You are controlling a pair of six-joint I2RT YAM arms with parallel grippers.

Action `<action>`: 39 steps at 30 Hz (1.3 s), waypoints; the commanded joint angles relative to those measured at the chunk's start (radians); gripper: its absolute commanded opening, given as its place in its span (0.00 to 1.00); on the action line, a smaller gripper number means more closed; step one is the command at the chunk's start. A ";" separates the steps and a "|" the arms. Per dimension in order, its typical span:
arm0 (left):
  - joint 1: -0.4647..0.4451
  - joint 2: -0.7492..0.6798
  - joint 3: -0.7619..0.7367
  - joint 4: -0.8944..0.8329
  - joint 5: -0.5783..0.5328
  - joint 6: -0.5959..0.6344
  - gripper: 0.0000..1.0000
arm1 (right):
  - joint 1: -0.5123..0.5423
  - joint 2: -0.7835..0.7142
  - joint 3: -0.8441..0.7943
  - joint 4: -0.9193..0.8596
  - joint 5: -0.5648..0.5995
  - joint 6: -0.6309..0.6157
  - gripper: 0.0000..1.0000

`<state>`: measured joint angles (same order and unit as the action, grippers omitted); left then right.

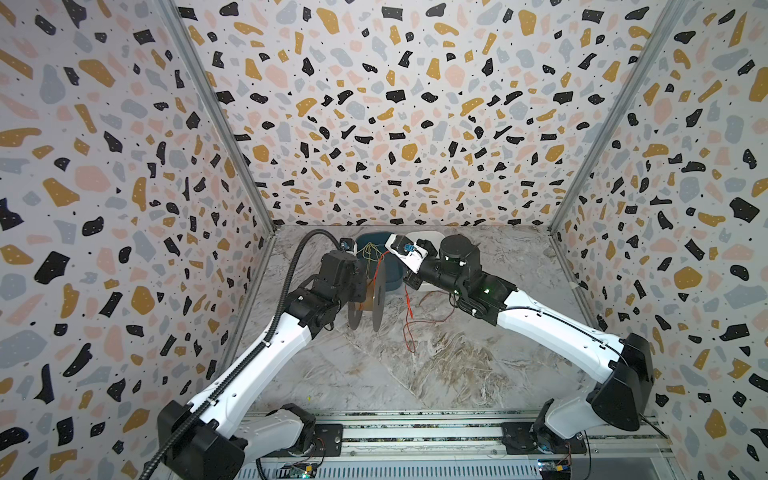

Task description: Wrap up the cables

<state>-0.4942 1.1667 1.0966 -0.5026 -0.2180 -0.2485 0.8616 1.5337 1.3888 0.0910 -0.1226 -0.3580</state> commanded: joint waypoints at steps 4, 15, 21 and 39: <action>-0.017 -0.058 0.046 0.029 0.069 0.096 0.00 | -0.047 0.058 0.085 -0.071 -0.111 0.071 0.00; -0.019 -0.113 0.031 0.007 0.150 0.139 0.00 | -0.164 0.205 0.179 -0.134 -0.266 0.125 0.00; -0.019 -0.121 0.057 -0.020 0.172 0.125 0.00 | -0.206 0.266 0.190 -0.128 -0.342 0.135 0.03; -0.016 -0.147 0.195 -0.075 0.205 -0.006 0.00 | -0.274 0.328 0.101 -0.027 -0.535 0.271 0.53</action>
<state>-0.5072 1.0351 1.2366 -0.6315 -0.0338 -0.2089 0.5854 1.8847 1.5066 0.0387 -0.6151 -0.1162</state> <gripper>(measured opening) 0.053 0.492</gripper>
